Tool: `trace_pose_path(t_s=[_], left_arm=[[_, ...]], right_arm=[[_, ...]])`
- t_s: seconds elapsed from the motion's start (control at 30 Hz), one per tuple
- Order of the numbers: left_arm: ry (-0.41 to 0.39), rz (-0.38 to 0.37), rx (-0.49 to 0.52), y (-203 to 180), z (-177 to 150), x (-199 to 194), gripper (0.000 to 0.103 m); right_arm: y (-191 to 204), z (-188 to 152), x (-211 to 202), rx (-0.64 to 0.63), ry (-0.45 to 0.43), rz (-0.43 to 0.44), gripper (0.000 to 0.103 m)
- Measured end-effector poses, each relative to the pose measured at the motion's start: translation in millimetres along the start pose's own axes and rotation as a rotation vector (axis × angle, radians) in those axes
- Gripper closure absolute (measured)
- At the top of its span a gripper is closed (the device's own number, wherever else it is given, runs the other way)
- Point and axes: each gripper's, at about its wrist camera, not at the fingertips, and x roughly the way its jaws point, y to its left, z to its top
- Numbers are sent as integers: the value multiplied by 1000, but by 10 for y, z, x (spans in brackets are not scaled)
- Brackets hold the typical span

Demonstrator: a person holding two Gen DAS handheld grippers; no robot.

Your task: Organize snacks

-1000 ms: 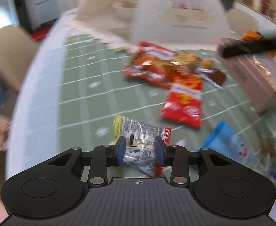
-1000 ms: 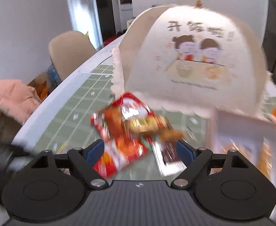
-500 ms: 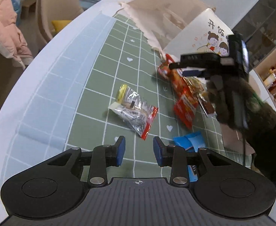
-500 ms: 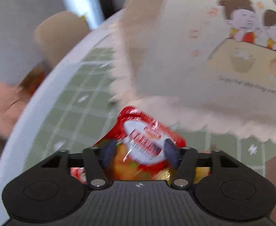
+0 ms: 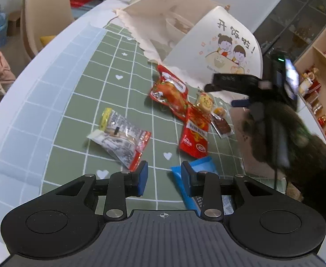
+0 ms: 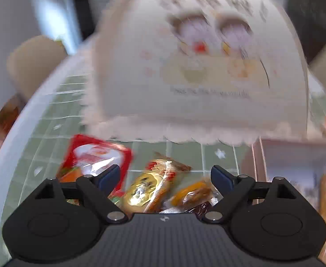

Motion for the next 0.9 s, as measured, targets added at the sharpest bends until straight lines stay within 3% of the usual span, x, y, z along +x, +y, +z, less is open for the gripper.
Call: trace_pose_path(t_s=[0.1,0.17,0.2,0.27,0.37,0.57,0.73,0.9], left_arm=[[15,5,23,-32,-15,-3,67],[18,13,25,-29,-20,3,67],[20,17,23,-27,-22,7,67],[25,22,25,-37,-36,15,67],[33,21,39,-89,-46,42,67],[11,-2,139,-404,180,248,67],[46,-49,286,-949,244,500,67],[209,-141,512,-1511,-178,797,67]], right_arm=[[57,38,216,11,48,24,22],[173,9,278,-44,70,3,54],[193,8,288,-56,96,13,54],[248,-36,187,-98,107,54,68],[235,-182,-119,-146,125,135,69],[-129,-605,-1098,-152,52,260,70],[-684,-993,-1706,-61,6,237,70],[-1180,-1508,-1983,-5,-1,174,69]])
